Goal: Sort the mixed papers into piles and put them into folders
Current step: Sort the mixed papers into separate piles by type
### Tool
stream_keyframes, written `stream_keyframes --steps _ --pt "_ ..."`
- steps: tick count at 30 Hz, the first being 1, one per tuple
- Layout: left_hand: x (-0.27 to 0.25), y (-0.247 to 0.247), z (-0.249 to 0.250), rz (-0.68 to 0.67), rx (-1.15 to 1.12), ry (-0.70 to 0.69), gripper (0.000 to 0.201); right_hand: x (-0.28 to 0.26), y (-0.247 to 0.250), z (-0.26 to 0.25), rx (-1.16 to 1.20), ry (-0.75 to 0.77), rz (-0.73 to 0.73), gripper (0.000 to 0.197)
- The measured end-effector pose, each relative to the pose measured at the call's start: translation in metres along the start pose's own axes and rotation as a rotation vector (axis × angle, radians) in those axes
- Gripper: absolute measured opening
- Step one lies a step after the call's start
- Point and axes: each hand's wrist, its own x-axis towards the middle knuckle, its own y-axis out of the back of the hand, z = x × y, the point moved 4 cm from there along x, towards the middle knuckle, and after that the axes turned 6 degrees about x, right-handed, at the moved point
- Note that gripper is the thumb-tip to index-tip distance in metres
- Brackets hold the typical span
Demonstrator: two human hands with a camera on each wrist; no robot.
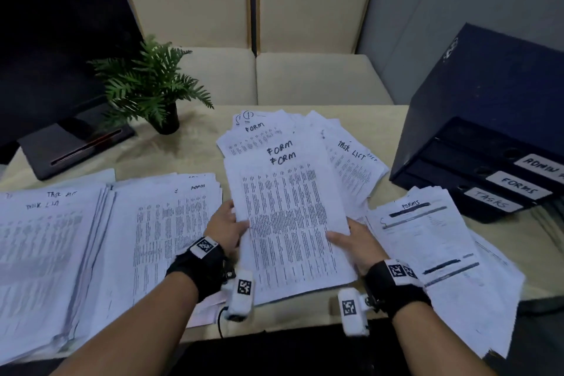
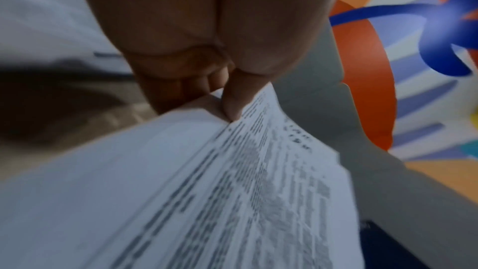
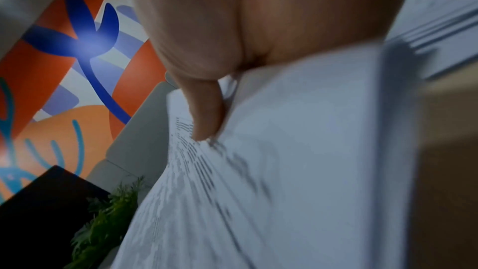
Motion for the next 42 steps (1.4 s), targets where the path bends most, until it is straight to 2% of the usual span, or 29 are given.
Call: stream_keyframes --steps 1,6,9,12,14,16,18,22,27,30,32,34,37,38,42 --pt "-0.003 0.007 -0.002 0.010 0.037 -0.012 0.033 -0.004 -0.006 0.005 -0.021 -0.002 0.039 0.024" --pt "-0.024 0.034 -0.017 0.002 -0.085 -0.023 0.017 -0.025 -0.035 0.017 -0.225 0.033 0.249 0.014" --pt "-0.034 0.042 -0.028 0.010 -0.037 -0.030 0.008 -0.047 -0.050 0.025 -0.229 0.034 0.327 0.010" --pt "-0.038 0.049 -0.045 -0.003 0.120 -0.006 0.014 -0.067 -0.057 0.037 -0.229 0.027 0.382 0.015" --pt "-0.041 0.051 -0.047 -0.020 0.174 -0.007 0.013 -0.077 -0.048 0.039 -0.209 0.044 0.518 0.013" --pt "-0.045 0.052 -0.048 -0.035 0.211 -0.016 0.019 -0.088 -0.034 0.042 -0.085 0.076 0.675 0.012" --pt "-0.048 0.054 -0.047 -0.037 0.238 -0.014 0.027 -0.095 -0.022 0.041 -0.013 0.112 0.731 0.014" --pt "-0.044 0.051 -0.050 -0.027 0.240 0.014 0.029 -0.094 -0.016 0.041 0.011 0.124 0.592 0.014" --pt "-0.045 0.043 -0.046 -0.001 0.167 0.013 0.028 -0.067 -0.035 0.062 -0.113 -0.052 0.254 0.016" --pt "-0.047 0.038 -0.042 0.030 0.124 0.017 0.025 -0.049 -0.042 0.064 -0.174 -0.091 0.157 0.020" --pt "-0.046 0.037 -0.043 0.031 0.085 0.028 0.023 -0.042 -0.047 0.061 -0.113 -0.092 0.117 0.031" --pt "-0.045 0.037 -0.045 0.060 0.054 0.046 0.020 -0.035 -0.046 0.057 -0.089 -0.088 0.115 0.035" --pt "-0.045 0.036 -0.051 0.121 0.009 0.076 0.013 -0.029 -0.039 0.048 -0.118 -0.059 0.100 0.026" --pt "-0.046 0.035 -0.050 0.138 0.008 0.080 0.009 -0.026 -0.034 0.045 -0.109 -0.040 0.129 0.023" --pt "-0.045 0.029 -0.050 0.168 0.002 0.087 0.024 -0.021 -0.008 0.038 -0.003 -0.006 0.370 0.013"
